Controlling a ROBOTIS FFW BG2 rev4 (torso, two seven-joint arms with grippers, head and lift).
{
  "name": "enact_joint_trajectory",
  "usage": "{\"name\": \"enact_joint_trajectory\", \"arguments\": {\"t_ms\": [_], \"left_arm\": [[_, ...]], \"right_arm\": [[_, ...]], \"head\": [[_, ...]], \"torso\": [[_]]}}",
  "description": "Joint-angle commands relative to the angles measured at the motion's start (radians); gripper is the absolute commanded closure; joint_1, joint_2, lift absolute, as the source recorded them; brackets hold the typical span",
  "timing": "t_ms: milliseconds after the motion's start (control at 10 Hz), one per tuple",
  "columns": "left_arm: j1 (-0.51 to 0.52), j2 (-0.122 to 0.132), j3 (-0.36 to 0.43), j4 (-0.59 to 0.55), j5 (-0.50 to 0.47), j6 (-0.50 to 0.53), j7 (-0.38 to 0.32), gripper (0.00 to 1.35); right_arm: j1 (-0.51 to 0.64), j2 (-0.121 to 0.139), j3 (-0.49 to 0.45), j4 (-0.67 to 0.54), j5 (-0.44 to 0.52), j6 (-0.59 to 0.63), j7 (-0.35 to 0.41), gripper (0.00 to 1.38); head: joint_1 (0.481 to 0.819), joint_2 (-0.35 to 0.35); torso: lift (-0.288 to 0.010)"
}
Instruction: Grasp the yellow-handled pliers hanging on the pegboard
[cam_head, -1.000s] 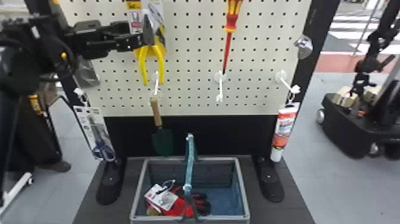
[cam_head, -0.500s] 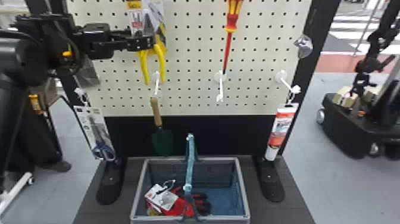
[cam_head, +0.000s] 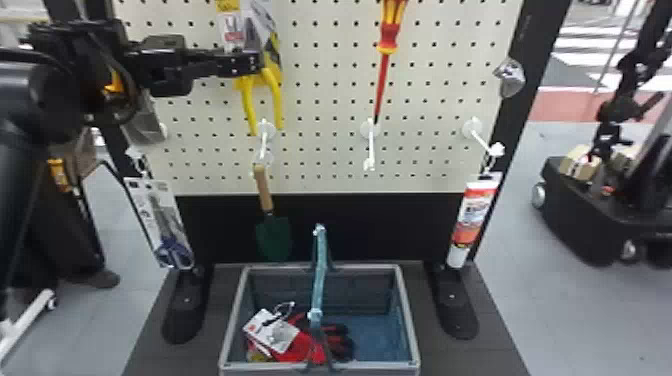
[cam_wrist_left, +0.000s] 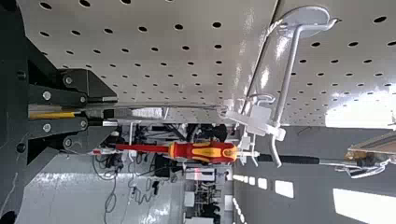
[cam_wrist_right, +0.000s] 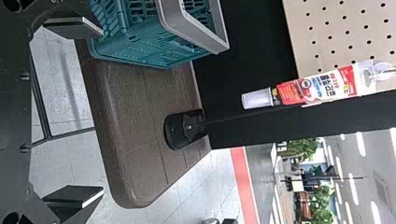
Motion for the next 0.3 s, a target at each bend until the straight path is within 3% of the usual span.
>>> {"name": "enact_joint_trajectory", "arguments": {"t_ms": [0,200], "left_arm": [[0.008,-0.002,0.002,0.002,0.009,0.001,0.002,1.22],[0.014,-0.002,0.004,0.002,0.020,0.001,0.003,1.22]], "right_arm": [[0.000,0.001,0.001,0.000,0.001,0.000,0.000,0.12],[0.000,0.001,-0.001,0.000,0.001,0.000,0.000,0.12]], "head": [[0.549,0.000],[0.549,0.000]], "torso": [[-0.100],[-0.100]]}}
